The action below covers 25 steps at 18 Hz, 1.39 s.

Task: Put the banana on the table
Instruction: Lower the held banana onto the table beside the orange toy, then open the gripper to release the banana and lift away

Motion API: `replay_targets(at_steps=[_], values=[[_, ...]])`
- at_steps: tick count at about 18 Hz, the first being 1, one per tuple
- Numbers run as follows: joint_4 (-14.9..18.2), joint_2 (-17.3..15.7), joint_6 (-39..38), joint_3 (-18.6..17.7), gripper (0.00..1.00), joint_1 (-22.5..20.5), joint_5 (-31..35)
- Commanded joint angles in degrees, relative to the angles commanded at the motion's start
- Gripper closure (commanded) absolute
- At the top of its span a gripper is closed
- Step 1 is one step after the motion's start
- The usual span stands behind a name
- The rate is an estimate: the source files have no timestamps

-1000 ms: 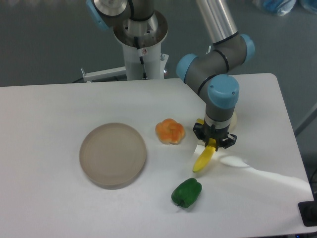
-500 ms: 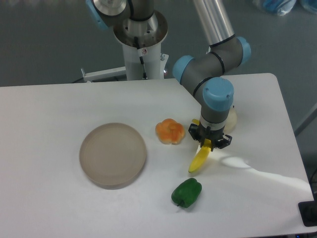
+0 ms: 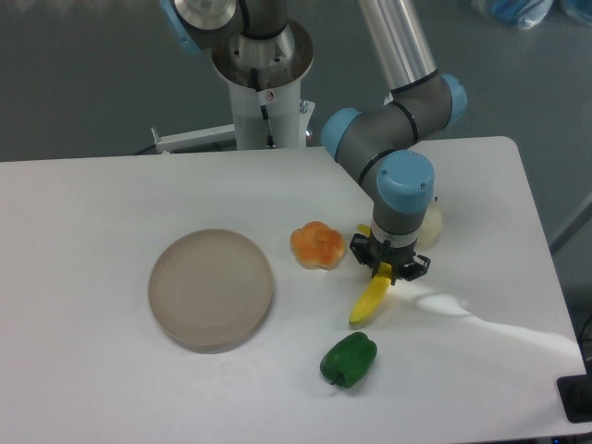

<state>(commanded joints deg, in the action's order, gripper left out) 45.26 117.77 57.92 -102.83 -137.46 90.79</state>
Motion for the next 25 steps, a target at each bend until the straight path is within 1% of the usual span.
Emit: replay_targets(at_steps=[6,10,13,14,16,18,19,20,23,25], values=[[-0.09,0.18,0.0,0.09,0.62,0.0,-0.09],[-0.09,0.18,0.17,0.35,0.54,0.0,-0.09],[-0.09,0.18,0.18,0.35,0.53,0.0,-0.09],[-0.09,0.18,0.18,0.44,0.5,0.0,-0.09],[0.0,-0.26,0.18,1.66,0.38,-0.09,-0.09],[0.0,-0.53,0.09,2.63,0.21,-0.09,-0.09],[0.09,-0.61,-0.09,3.42,0.1,-0.09,-0.09],[0.09,-0.62,-0.44,4.65,0.0,-0.09,0.0],[0.18,-1.23,-0.53,6.76,0.0,0.35,-0.09],[0.35,-1.14,-0.53,8.78,0.0,0.88,0.0]])
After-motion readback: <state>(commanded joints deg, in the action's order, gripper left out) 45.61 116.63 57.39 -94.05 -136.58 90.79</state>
